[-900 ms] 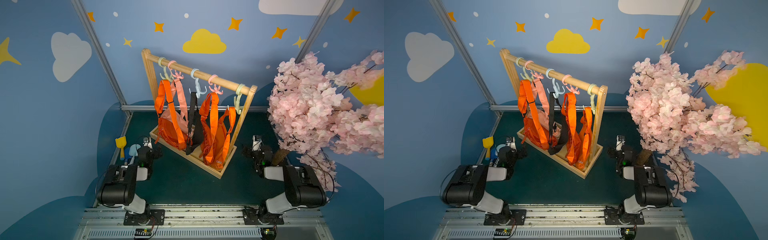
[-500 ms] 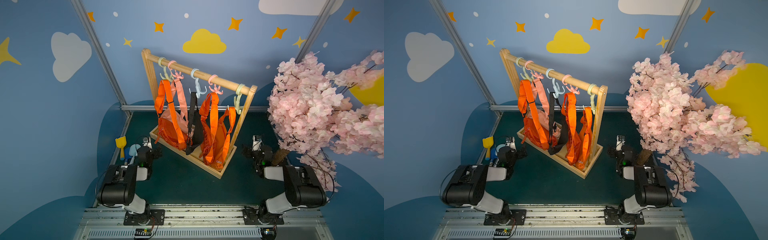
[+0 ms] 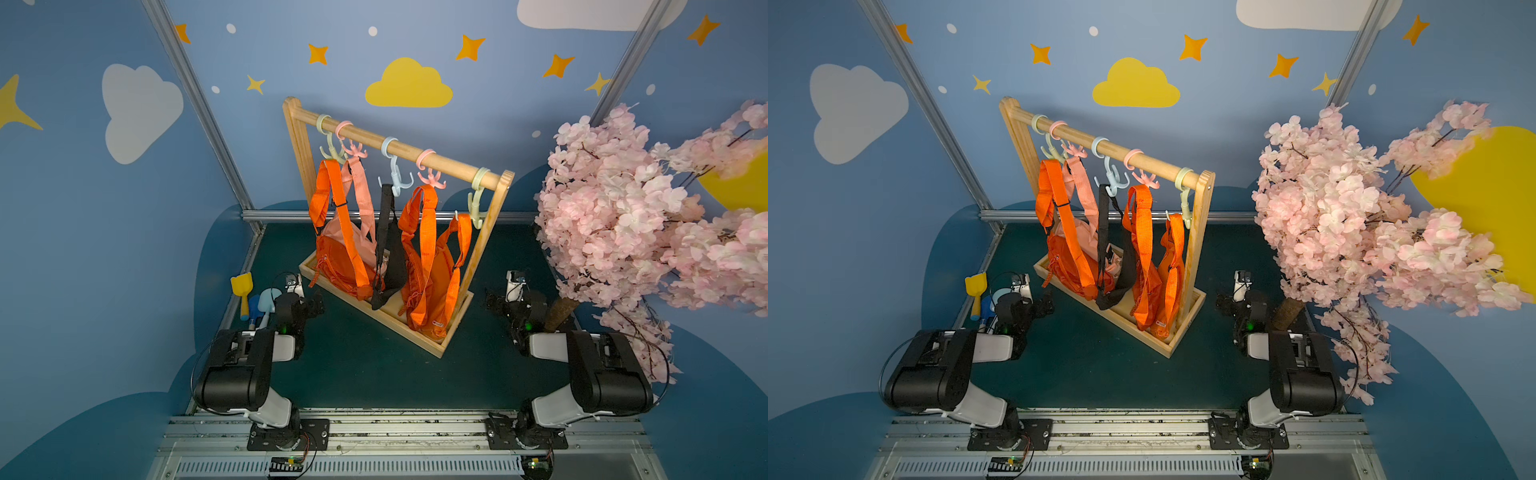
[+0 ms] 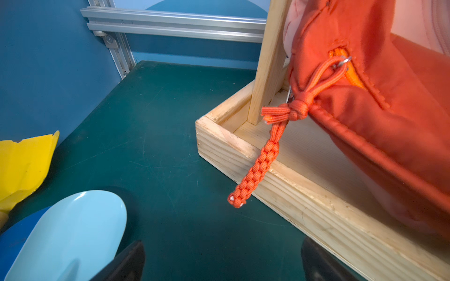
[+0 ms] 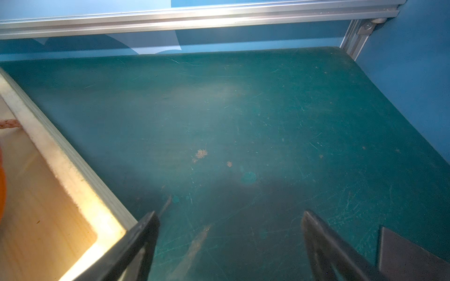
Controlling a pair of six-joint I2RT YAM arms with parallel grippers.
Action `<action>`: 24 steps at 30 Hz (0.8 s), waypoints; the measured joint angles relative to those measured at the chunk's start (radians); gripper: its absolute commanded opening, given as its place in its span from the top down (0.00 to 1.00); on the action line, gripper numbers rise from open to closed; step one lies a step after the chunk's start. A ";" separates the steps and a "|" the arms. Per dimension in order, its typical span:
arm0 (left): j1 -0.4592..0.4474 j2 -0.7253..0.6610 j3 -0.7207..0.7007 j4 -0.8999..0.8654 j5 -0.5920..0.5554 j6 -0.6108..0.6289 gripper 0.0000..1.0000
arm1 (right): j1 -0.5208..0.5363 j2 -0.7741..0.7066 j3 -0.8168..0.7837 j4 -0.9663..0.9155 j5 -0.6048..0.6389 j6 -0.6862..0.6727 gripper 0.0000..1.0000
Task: Take the bag off the hook
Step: Adjust the clothesline at the center of the board.
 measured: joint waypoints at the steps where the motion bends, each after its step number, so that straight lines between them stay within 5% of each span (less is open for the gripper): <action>1: 0.000 0.000 0.000 0.000 0.000 0.000 0.00 | 0.000 0.000 0.000 0.000 -0.001 0.000 0.09; 10: -0.008 0.000 0.000 0.000 -0.005 0.000 0.00 | -0.001 0.000 0.000 0.000 -0.010 0.000 0.09; 14: -0.008 -0.023 -0.007 0.001 0.003 0.002 0.00 | -0.004 -0.005 -0.002 0.002 -0.010 0.004 0.21; 24: -0.044 -0.299 -0.091 -0.039 -0.069 0.004 0.05 | 0.024 -0.295 0.100 -0.366 0.044 0.110 0.25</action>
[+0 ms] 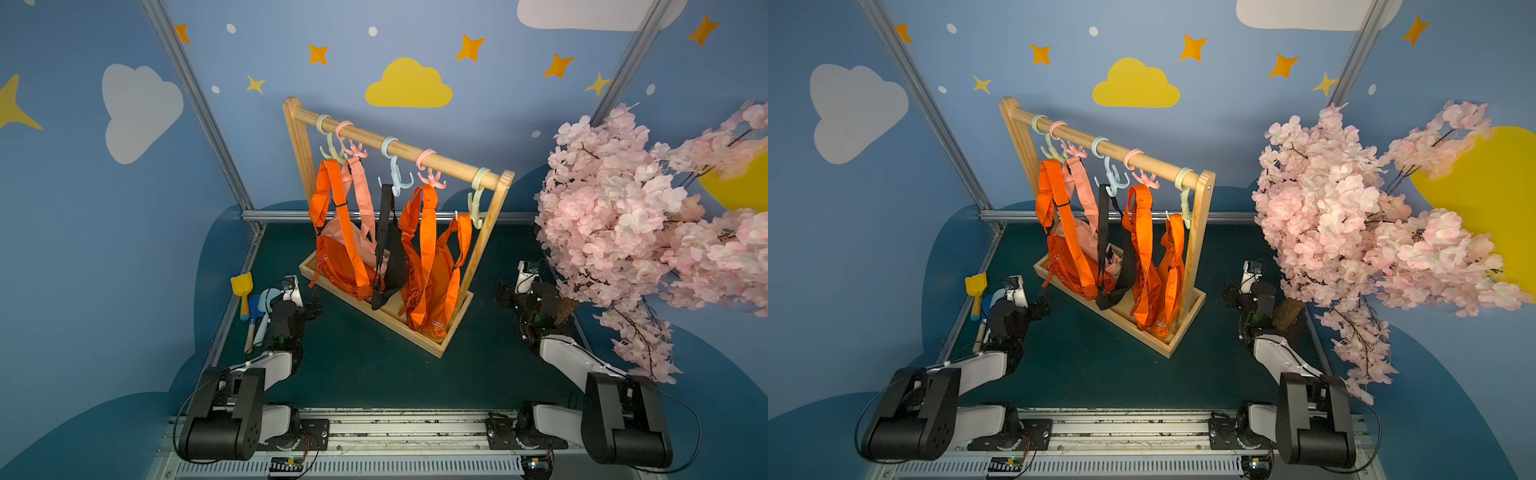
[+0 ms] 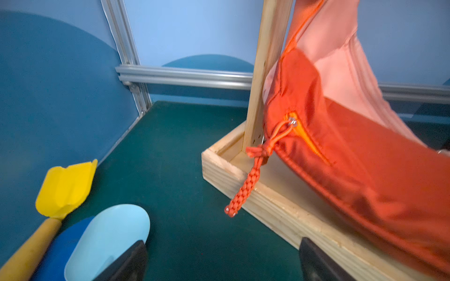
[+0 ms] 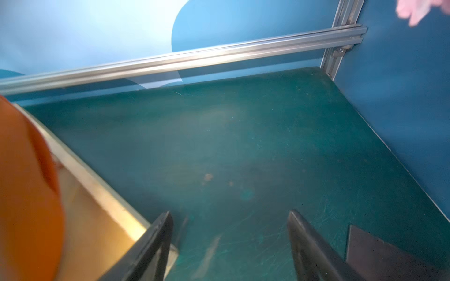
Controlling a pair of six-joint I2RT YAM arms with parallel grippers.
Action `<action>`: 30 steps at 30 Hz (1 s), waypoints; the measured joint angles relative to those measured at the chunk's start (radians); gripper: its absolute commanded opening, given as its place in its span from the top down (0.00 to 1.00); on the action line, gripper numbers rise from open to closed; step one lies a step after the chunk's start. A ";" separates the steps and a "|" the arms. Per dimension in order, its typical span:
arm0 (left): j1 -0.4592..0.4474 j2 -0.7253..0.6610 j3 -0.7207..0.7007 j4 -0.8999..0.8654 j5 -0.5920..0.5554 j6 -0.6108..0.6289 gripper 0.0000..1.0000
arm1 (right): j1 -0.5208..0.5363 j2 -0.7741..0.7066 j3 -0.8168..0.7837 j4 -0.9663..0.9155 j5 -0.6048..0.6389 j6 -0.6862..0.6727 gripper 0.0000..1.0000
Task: Take the bag off the hook
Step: Adjust the clothesline at the center of the board.
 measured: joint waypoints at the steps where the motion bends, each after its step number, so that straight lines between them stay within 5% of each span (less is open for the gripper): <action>1: -0.003 -0.031 0.005 -0.009 -0.007 -0.001 0.05 | 0.010 -0.013 0.013 -0.036 0.002 0.006 0.25; 8: 0.000 -0.192 0.116 -0.166 -0.062 -0.038 0.08 | 0.087 -0.090 0.208 -0.368 -0.015 0.079 0.27; 14: 0.076 -0.208 0.354 -0.388 -0.046 -0.097 0.12 | 0.149 -0.180 0.294 -0.607 -0.035 0.175 0.32; 19: 0.162 -0.083 0.623 -0.514 0.079 -0.147 0.15 | 0.228 -0.258 0.322 -0.784 -0.036 0.236 0.35; 30: 0.251 0.362 1.117 -0.724 0.542 -0.280 0.25 | 0.386 -0.428 0.354 -1.048 -0.022 0.256 0.35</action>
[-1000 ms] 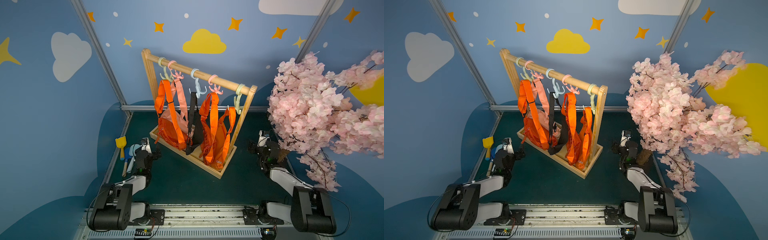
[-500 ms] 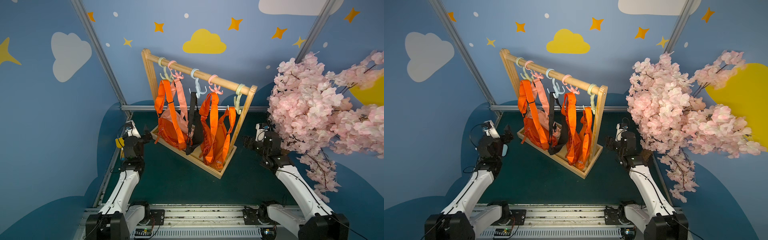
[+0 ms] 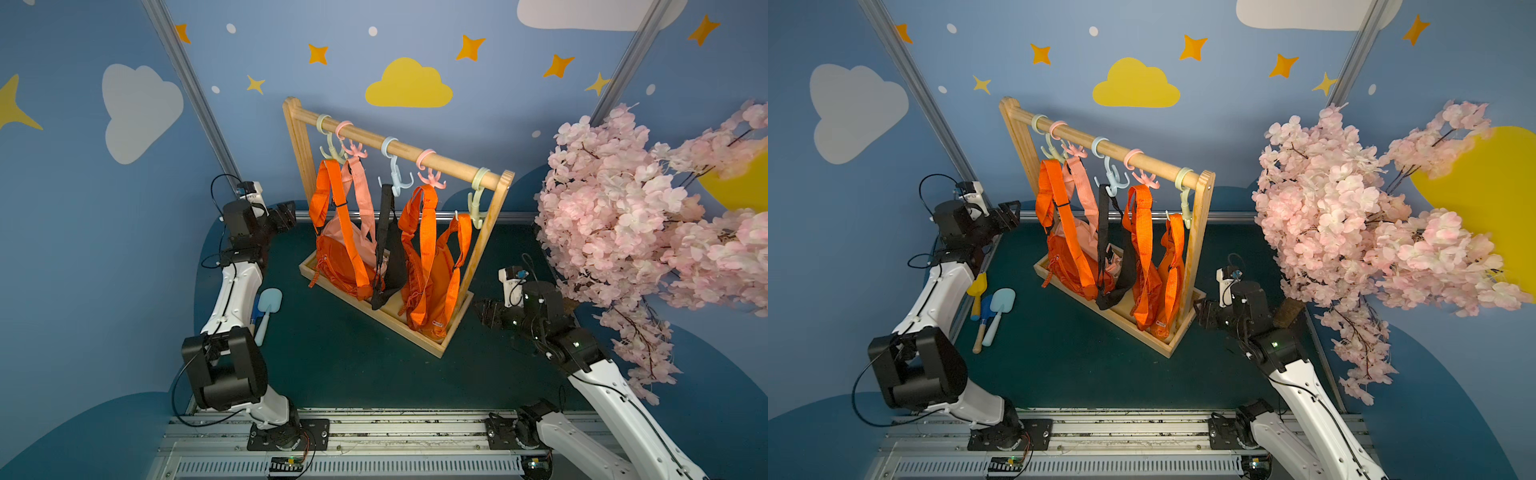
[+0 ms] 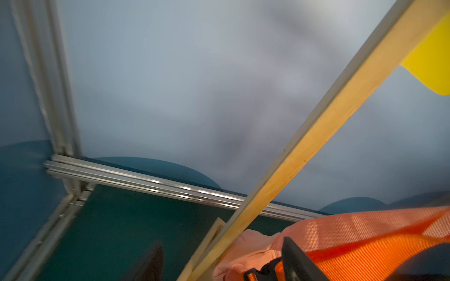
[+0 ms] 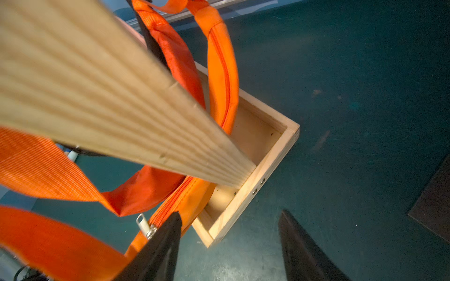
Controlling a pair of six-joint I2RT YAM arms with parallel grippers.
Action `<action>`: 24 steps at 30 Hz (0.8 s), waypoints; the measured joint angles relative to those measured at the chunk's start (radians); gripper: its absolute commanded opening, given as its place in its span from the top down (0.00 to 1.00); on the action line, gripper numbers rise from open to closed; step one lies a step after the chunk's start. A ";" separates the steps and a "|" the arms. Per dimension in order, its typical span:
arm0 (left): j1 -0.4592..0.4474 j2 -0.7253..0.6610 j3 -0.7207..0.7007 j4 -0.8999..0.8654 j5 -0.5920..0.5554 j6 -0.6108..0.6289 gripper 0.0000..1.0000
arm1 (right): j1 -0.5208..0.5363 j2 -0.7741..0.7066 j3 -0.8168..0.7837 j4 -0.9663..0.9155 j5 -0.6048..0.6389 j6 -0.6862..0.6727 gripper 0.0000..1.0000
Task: Take the bag off the hook
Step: Adjust the clothesline at the center of the board.
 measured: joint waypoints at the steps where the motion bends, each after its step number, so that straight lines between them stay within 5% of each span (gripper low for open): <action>1: 0.003 0.025 0.024 -0.011 0.031 -0.011 0.25 | 0.004 -0.012 -0.003 -0.008 0.000 -0.002 0.35; 14: 0.012 0.208 0.256 -0.058 0.297 -0.050 0.23 | 0.089 0.082 -0.039 0.089 -0.054 -0.023 0.21; 24: 0.014 0.381 0.455 -0.066 0.483 -0.089 0.25 | 0.074 0.219 -0.033 0.182 -0.018 0.011 0.26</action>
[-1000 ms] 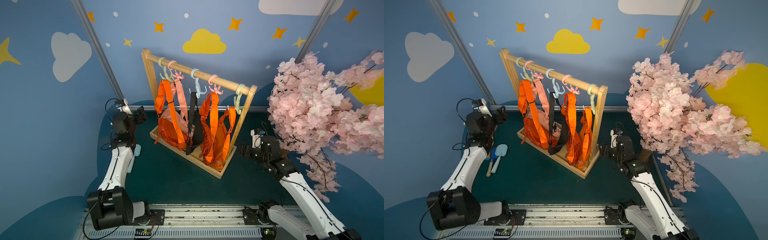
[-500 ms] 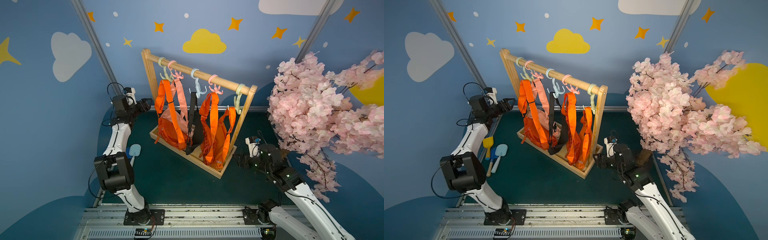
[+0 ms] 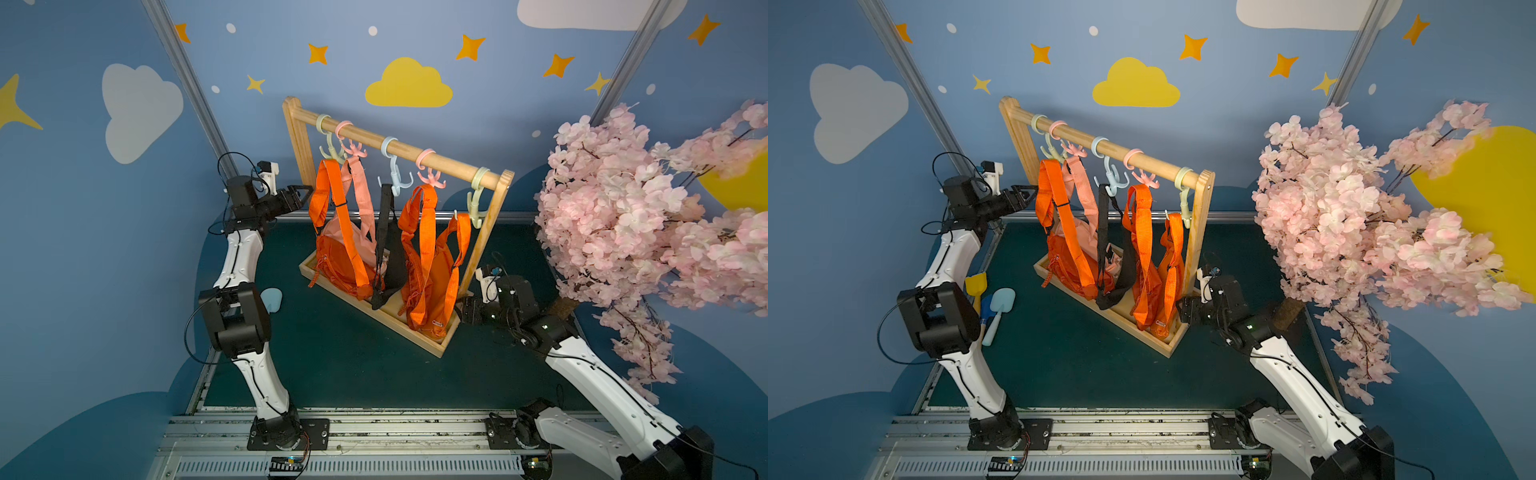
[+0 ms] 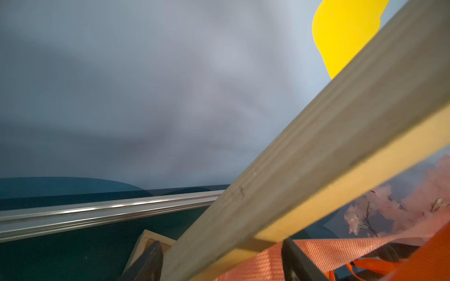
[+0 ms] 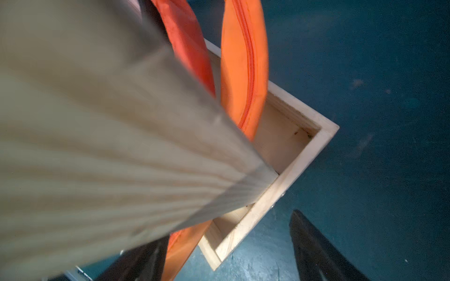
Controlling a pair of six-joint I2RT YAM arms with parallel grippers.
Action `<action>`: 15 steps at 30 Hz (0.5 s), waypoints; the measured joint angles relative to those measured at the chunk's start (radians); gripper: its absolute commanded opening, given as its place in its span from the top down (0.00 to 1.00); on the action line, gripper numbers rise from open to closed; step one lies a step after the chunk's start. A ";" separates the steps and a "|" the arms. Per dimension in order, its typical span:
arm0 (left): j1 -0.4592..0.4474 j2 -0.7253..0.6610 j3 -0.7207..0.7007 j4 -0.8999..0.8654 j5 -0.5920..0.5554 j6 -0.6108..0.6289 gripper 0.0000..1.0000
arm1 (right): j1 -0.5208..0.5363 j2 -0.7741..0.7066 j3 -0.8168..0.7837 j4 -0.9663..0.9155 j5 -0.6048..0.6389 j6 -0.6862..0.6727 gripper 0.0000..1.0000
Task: Take the bag off the hook
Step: Adjust the clothesline at the center of the board.
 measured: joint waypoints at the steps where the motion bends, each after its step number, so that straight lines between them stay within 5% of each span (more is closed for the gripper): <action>1: 0.000 0.011 0.013 0.000 0.013 -0.006 0.25 | -0.002 0.016 0.006 0.005 0.003 0.002 0.28; 15: -0.010 0.016 -0.016 0.010 0.028 0.002 0.29 | -0.142 0.140 0.086 0.026 -0.114 0.003 0.53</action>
